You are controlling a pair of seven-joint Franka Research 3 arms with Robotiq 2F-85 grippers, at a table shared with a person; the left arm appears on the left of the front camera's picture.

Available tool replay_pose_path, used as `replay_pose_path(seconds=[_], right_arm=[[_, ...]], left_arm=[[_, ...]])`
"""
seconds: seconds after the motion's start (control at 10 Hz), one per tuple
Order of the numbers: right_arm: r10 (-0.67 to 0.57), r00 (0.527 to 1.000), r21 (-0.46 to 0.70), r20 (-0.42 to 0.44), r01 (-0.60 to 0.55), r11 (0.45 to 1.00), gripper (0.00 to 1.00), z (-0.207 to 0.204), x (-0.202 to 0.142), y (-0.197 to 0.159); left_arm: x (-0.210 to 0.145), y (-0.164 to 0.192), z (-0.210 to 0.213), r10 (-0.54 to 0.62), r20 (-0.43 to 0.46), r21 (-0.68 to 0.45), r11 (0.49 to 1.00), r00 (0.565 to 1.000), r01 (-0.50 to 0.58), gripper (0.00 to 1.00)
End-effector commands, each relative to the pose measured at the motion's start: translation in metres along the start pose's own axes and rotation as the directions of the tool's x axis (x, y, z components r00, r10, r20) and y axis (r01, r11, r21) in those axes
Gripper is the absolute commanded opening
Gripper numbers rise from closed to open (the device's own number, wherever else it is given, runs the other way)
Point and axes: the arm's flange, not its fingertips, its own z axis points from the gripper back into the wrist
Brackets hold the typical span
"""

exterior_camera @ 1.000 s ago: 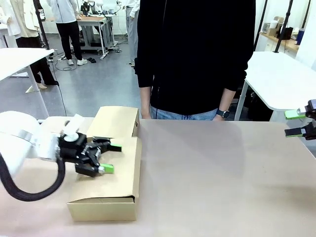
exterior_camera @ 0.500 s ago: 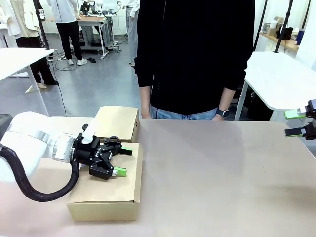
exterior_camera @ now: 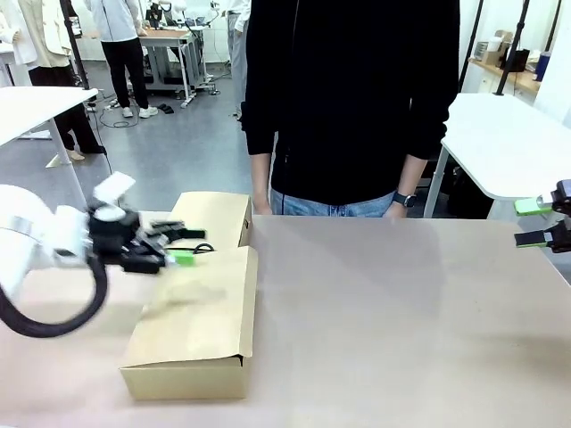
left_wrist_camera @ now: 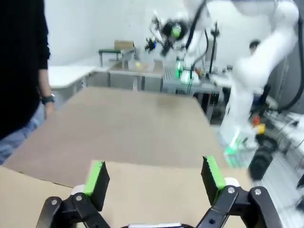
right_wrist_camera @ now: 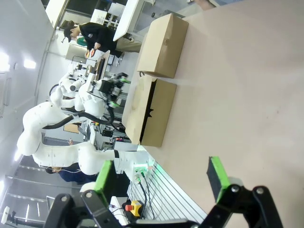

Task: Place items inside the box.
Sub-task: Close the lid of the Mailer Box closest to the robot.

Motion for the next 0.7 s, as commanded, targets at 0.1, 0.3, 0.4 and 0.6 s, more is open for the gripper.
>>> replay_pose_path(seconds=[0.1,0.3,0.4,0.6], right_arm=[[-0.014,1.0,0.01,0.008,0.014,1.0,1.0,0.002,0.002,0.004],[-0.014,1.0,0.01,0.008,0.014,1.0,1.0,0.002,0.002,0.004],[-0.014,1.0,0.01,0.008,0.014,1.0,1.0,0.002,0.002,0.004],[-0.014,1.0,0.01,0.008,0.014,1.0,1.0,0.002,0.002,0.004]], left_arm=[[0.053,-0.188,0.089,0.327,0.021,-0.001,0.945,0.945,-0.327,1.0],[0.066,-0.176,0.131,0.51,-0.071,0.063,0.86,0.857,-0.506,1.0],[0.065,-0.166,0.145,0.606,-0.073,0.095,0.795,0.792,-0.599,1.0],[0.047,-0.151,0.158,0.731,-0.071,0.112,0.681,0.678,-0.723,1.0]])
